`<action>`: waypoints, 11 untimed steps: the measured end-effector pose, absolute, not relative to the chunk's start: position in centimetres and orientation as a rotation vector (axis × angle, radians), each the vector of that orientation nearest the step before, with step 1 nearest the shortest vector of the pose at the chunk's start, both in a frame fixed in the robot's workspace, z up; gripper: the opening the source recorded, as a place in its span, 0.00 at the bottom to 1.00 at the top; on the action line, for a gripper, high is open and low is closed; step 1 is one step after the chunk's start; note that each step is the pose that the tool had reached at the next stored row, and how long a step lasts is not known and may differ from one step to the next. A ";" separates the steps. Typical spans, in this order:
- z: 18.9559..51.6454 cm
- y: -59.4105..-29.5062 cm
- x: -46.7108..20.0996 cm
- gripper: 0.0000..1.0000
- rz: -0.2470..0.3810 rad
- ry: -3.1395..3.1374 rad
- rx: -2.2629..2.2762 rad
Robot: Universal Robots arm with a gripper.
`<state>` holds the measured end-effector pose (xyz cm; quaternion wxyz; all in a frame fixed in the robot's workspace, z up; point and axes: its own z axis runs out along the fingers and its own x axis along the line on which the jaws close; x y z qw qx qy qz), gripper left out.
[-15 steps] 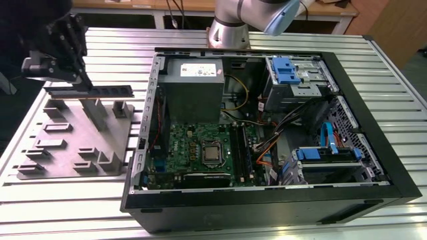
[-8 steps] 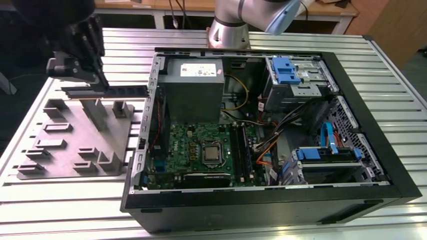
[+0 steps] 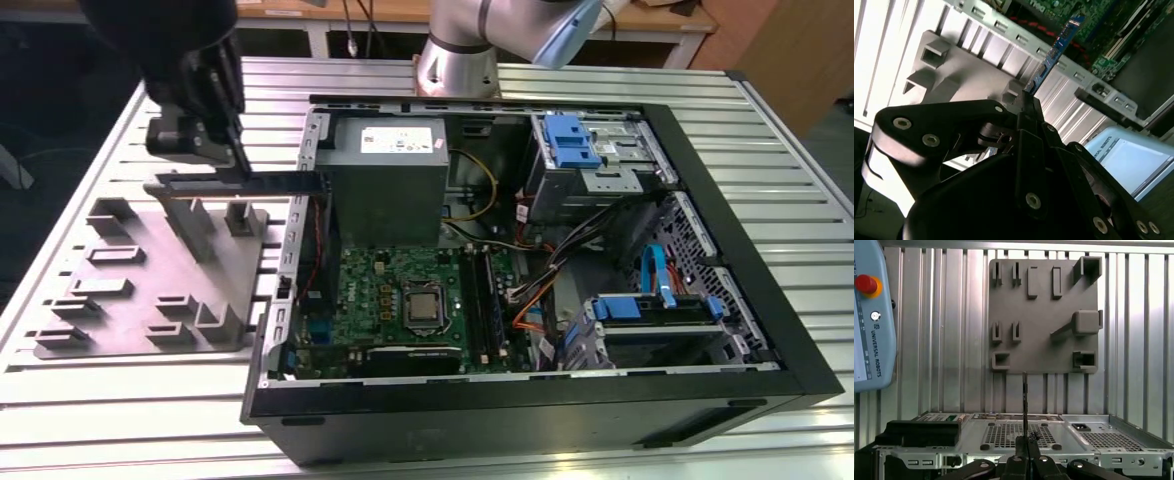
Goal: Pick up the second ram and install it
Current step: 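Pick up the second ram and move it above second insertion slot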
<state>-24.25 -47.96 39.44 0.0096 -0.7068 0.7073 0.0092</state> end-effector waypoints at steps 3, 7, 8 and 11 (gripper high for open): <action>39.4 -48.0 -23.1 0.08 0.029 2.208 -2.207; 39.4 -48.0 -21.6 0.08 0.029 2.209 -2.207; 39.4 -48.0 -21.2 0.08 0.029 2.209 -2.207; 39.4 -48.0 -20.1 0.08 0.029 2.209 -2.207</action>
